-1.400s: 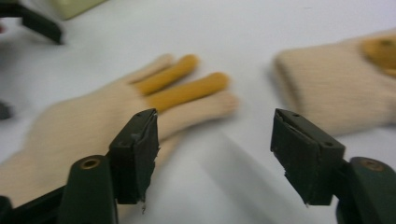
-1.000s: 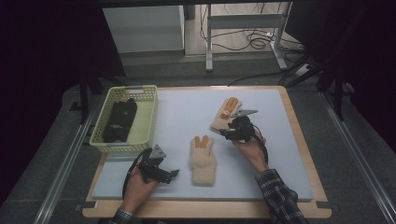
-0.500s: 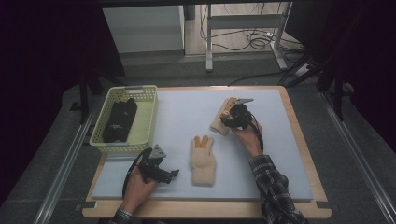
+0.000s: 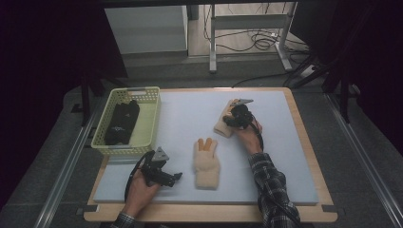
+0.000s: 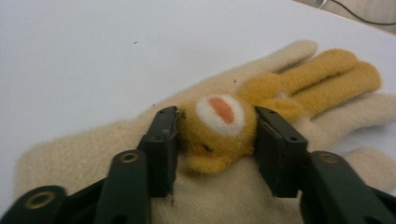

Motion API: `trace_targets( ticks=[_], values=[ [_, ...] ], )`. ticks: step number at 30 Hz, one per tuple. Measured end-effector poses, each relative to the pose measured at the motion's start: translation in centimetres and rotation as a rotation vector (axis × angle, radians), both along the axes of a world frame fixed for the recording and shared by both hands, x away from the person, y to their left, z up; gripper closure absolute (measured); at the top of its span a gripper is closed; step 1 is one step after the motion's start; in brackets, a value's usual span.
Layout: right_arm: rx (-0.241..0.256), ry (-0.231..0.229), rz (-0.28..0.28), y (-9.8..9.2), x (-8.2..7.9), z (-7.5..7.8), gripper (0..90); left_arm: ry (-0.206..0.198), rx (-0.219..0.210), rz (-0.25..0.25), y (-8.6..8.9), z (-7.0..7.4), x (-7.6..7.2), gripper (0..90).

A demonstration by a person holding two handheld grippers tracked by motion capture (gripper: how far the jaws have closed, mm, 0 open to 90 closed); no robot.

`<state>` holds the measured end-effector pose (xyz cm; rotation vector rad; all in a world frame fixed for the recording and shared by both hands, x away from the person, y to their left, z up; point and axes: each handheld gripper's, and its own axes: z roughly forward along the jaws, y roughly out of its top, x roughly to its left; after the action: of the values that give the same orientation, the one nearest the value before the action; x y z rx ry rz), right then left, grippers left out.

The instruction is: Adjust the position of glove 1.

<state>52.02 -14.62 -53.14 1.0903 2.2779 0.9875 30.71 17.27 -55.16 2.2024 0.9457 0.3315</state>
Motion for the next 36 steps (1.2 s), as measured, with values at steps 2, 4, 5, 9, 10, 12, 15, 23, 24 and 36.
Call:
trace_targets(
  ticks=[2, 4, 5, 9, 10, 12, 15, 23, 24, 36],
  values=[
    [-0.007, 0.002, 0.002, 0.0, -0.1, 0.1, 58.5, 0.000, 0.001, 0.000, 0.0, 0.0, 0.0, 0.3],
    [-0.015, 0.009, 0.001, 0.0, -0.2, 0.3, 60.5, 0.000, 0.001, 0.000, 0.0, 0.0, 0.0, 0.3],
    [-0.022, 0.008, 0.003, 0.0, -0.3, 0.4, 60.9, 0.000, 0.000, 0.000, 0.0, 0.0, 0.0, 0.3],
    [-0.033, 0.000, 0.006, -0.2, -0.6, 0.8, 61.3, 0.000, 0.000, 0.000, 0.0, 0.0, 0.0, 0.3],
    [-0.022, 0.000, 0.004, -0.3, -0.7, 0.9, 61.3, 0.000, 0.000, 0.000, 0.0, 0.0, 0.0, 0.3],
    [-0.010, 0.001, 0.006, -0.5, -0.8, 1.1, 61.4, 0.000, 0.000, 0.000, 0.0, 0.0, 0.0, 0.3],
    [0.014, 0.000, 0.030, -1.1, -1.3, 2.0, 61.3, 0.000, 0.001, 0.000, 0.0, 0.0, 0.0, 0.3],
    [0.054, -0.005, 0.078, -2.0, -2.9, 4.0, 61.3, 0.001, 0.001, 0.000, 0.0, 0.0, 0.0, 0.3],
    [0.059, -0.007, 0.084, -2.1, -3.1, 4.3, 61.3, 0.000, 0.001, 0.001, 0.0, 0.0, 0.0, 0.3],
    [0.120, -0.008, 0.204, -3.1, -6.9, 7.7, 61.3, 0.000, 0.002, 0.001, 0.0, 0.0, 0.0, 0.3]
  ],
)
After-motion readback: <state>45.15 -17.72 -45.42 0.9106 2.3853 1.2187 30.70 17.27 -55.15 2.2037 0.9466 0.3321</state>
